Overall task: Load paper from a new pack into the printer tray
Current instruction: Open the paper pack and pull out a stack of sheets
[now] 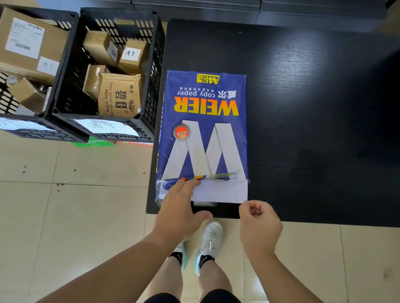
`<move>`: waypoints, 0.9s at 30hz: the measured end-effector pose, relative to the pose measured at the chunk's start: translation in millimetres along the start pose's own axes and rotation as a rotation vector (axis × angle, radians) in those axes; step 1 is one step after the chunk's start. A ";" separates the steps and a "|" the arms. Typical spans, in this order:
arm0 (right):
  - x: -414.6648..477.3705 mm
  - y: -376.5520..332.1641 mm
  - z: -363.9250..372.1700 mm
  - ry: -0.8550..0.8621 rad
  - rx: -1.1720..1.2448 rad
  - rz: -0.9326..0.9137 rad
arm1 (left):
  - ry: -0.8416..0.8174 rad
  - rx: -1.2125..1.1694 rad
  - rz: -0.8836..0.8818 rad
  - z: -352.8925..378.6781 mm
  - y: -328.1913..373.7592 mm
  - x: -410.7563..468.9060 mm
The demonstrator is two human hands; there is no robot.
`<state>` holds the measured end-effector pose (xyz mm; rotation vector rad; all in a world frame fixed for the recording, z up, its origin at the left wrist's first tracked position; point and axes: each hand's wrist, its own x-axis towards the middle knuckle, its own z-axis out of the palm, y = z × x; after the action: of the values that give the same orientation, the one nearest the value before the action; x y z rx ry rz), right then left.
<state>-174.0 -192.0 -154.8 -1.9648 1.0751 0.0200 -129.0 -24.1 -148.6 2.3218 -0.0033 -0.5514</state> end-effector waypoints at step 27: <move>17.0 24.5 -28.7 -0.530 0.095 0.241 | 0.191 -0.775 -0.791 -7.6 -49.0 -28.7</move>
<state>-190.7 -229.5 -160.2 -1.6030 0.9255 0.5768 -159.8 21.3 -165.3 1.5289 1.0595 -0.5613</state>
